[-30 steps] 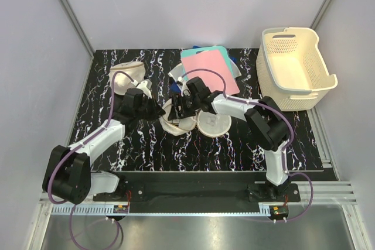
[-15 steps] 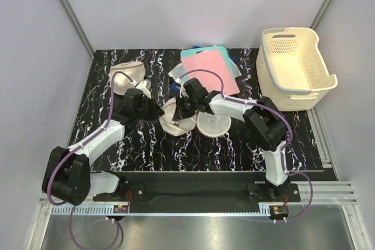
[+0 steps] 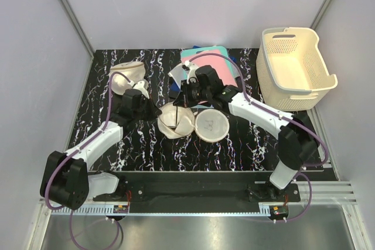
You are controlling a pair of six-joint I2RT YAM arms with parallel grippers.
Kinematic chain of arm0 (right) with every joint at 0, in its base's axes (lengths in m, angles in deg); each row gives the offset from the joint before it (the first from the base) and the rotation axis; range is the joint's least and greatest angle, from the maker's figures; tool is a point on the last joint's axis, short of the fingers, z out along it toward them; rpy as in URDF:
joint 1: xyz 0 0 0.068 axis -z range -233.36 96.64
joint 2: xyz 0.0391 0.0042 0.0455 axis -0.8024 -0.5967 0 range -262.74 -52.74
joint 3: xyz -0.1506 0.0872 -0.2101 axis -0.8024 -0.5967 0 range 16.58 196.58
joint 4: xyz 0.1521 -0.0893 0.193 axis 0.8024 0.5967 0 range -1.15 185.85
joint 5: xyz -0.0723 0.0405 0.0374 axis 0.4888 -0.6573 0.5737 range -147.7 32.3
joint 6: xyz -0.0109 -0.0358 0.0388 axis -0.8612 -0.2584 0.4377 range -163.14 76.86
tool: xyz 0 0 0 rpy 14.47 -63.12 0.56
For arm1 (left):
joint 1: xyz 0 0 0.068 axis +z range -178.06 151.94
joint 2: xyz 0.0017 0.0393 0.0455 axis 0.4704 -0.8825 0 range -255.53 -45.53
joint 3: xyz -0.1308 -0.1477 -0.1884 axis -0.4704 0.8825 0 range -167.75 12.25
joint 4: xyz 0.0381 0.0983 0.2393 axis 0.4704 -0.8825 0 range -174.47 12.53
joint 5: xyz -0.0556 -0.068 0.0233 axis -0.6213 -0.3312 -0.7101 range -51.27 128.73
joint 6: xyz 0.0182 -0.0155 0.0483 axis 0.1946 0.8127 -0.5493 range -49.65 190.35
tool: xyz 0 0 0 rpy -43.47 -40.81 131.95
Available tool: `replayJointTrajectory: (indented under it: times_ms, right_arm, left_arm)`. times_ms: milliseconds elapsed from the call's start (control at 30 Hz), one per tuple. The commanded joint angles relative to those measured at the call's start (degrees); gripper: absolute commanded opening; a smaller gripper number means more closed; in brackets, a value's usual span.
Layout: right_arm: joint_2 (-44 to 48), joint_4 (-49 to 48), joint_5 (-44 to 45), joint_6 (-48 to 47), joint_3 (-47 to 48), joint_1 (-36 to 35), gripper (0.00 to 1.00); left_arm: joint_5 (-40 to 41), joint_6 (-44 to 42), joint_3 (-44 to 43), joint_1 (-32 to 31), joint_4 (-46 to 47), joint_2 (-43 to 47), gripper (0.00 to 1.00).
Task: Unzip the laundry bag and remove the bra
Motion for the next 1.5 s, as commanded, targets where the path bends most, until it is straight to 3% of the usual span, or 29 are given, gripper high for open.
replayJointTrajectory:
  times_ms: [0,933,1167,1467]
  right_arm:
    - [4.89,-0.73,2.32,-0.94,-0.52,-0.43,0.00]
    - [23.26,-0.29,0.12,-6.65,-1.93,-0.08,0.00]
    - [18.53,-2.92,0.92,-6.21,-1.40,-0.08,0.00]
    - [5.78,-5.38,-1.98,-5.07,3.33,0.00,0.00]
  left_arm:
    - [1.64,-1.02,0.44,-0.07,1.45,1.16,0.00]
    - [3.04,0.74,-1.85,0.72,1.62,-8.42,0.00]
    - [-0.74,-0.05,-2.11,-1.82,4.35,-4.38,0.00]
    - [-2.58,-0.84,-2.20,-4.99,4.96,0.19,0.00]
